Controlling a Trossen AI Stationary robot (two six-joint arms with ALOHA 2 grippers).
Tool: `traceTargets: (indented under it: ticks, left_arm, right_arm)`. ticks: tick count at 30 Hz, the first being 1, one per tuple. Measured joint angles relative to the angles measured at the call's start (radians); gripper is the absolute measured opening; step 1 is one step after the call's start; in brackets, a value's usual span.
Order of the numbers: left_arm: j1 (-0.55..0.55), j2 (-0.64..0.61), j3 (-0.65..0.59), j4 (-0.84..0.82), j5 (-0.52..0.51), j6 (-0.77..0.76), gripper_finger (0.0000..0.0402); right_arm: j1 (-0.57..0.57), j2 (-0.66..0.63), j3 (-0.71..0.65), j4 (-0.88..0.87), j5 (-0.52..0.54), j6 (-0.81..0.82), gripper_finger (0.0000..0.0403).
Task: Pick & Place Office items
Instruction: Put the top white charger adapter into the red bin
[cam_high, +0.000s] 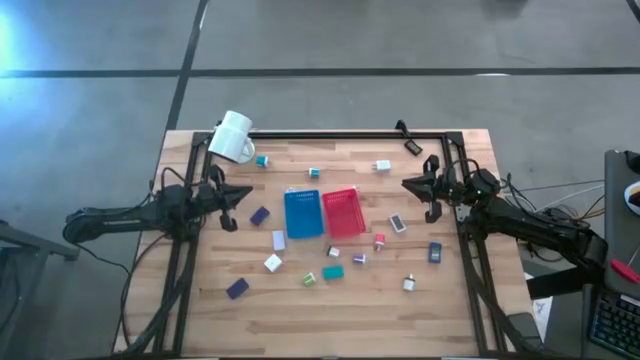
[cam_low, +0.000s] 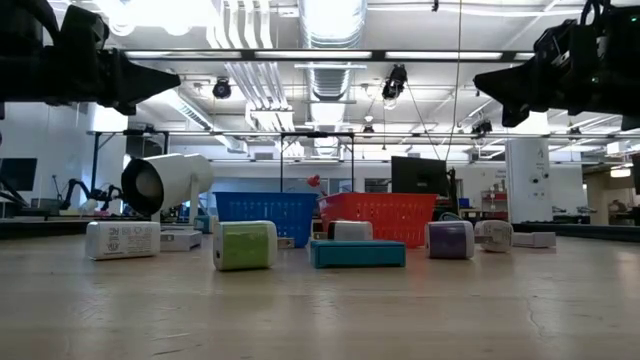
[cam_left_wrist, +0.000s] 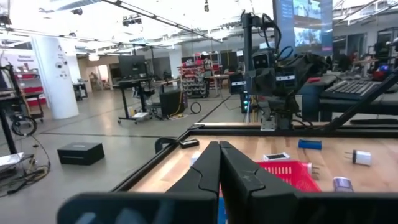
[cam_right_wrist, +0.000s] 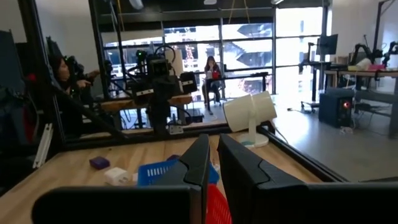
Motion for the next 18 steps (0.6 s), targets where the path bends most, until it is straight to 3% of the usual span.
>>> traceTargets:
  ticks: [18]
  left_arm:
    - [0.0,0.0,0.0,0.023,-0.007,-0.013,0.001]
  right_arm:
    - [0.0,0.0,0.0,-0.101,-0.001,-0.003,0.0034]
